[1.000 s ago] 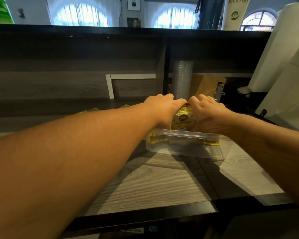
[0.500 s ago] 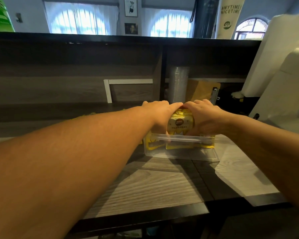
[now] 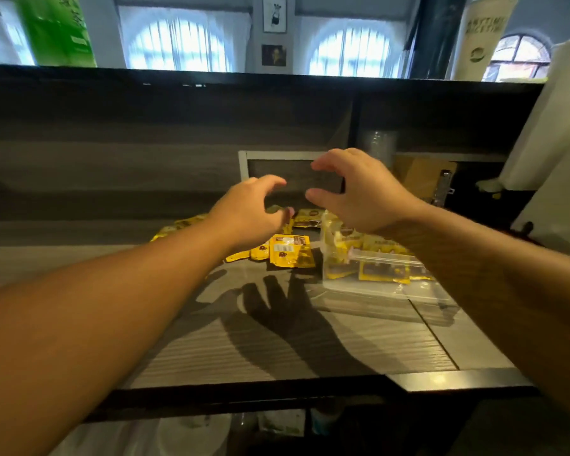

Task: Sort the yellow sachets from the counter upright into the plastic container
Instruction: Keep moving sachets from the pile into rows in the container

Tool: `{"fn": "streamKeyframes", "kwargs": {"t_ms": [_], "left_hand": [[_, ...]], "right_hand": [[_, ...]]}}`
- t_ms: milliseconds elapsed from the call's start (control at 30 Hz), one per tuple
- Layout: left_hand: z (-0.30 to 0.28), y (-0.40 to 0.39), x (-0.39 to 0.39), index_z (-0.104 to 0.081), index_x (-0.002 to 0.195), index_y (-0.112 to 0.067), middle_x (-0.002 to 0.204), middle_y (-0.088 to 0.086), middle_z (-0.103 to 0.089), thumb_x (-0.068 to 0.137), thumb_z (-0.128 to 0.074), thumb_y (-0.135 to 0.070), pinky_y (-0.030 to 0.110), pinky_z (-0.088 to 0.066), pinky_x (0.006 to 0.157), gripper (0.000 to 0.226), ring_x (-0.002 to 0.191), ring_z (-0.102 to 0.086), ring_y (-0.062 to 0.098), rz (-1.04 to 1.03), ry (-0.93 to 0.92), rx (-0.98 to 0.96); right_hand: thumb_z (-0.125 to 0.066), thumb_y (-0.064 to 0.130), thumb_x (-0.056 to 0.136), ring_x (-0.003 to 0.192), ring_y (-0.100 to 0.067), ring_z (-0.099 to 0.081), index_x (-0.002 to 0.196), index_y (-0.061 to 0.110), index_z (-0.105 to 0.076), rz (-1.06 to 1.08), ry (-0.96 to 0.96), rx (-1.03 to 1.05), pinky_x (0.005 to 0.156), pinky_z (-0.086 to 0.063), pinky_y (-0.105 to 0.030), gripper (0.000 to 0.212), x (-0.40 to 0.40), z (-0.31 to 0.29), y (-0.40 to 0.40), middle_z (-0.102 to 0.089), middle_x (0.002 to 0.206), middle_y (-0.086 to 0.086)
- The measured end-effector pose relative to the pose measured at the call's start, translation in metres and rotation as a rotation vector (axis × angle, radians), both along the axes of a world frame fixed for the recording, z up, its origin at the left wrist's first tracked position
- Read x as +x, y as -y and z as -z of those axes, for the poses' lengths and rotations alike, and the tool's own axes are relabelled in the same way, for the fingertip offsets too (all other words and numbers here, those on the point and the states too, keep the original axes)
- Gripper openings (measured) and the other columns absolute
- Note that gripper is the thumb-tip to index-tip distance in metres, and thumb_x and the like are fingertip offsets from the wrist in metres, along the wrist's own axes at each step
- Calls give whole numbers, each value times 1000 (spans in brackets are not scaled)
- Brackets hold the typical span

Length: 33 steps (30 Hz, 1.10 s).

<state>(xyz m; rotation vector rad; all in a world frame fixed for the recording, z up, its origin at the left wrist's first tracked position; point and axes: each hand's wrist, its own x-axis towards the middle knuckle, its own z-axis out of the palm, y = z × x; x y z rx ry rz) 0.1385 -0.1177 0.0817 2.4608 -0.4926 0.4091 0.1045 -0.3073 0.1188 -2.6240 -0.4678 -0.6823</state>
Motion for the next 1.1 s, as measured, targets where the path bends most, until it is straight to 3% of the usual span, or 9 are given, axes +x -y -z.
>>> {"fn": "streamKeyframes", "kwargs": {"t_ms": [233,367,433,533,733,833,933,1033,1100], "left_hand": [[51,-83,0,-50,136,-33,131,2,-55,83,-64,-37,46,-51,93,55,116,-56,27,-382,-74,172],[73,-100,-2,-53,137,-34,146,-1,-48,77,-53,-56,49,-40,108,64,134,-42,26,-352,-139,226],[79,-104,1,-49,142,-37,156,0,-36,81,-55,-57,49,-33,114,64,144,-29,25,-313,-162,213],[79,-104,5,-39,147,-39,162,0,-23,84,-61,-54,50,-27,118,68,150,-13,25,-278,-208,250],[77,-103,4,-48,140,-31,153,-1,-33,81,-68,-25,38,-41,108,63,138,-35,21,-259,-74,117],[74,-102,-1,-55,133,-30,146,-5,-39,82,-67,-21,24,-39,94,52,129,-41,14,-217,59,31],[64,-94,-13,-61,123,-27,130,-5,-54,89,-59,-13,19,-45,82,37,115,-51,11,-160,-28,-393],[47,-91,-23,-64,119,-15,124,12,-62,91,-44,-12,51,-55,89,35,114,-59,34,76,-519,-1309],[45,-97,-25,-61,124,-3,123,24,-64,88,-45,-19,66,-50,90,43,112,-61,45,203,-697,-1604]], "right_hand": [[-64,13,88,129,-19,-44,138,27,-47,-87,-201,18,98,-42,-27,55,19,54,-102,-40,144,2],[-58,28,89,142,-32,-27,140,34,-43,87,-353,-175,110,-25,-64,53,39,91,-124,-35,152,-1],[-51,38,92,143,-32,-25,138,40,-44,138,-375,-210,109,-17,-70,47,47,104,-125,-35,153,0],[-54,33,93,138,-29,-35,136,43,-46,158,-371,-144,111,-19,-67,45,57,107,-122,-42,148,2],[-58,9,91,123,-25,-51,137,32,-50,94,-273,-74,103,-45,-44,52,59,111,-117,-54,136,-1],[-58,4,89,135,-28,-41,136,33,-50,173,-260,-119,114,-23,-60,55,60,109,-113,-57,134,-1],[-60,9,89,143,-27,-30,131,33,-54,204,-178,-198,113,-7,-68,49,59,108,-111,-60,129,2],[-57,11,88,130,-26,-41,128,33,-56,197,-116,-180,111,-21,-63,45,54,104,-111,-64,118,3],[-57,13,89,120,-26,-45,124,32,-56,196,-62,-159,103,-33,-55,40,52,102,-112,-66,113,4]]}}
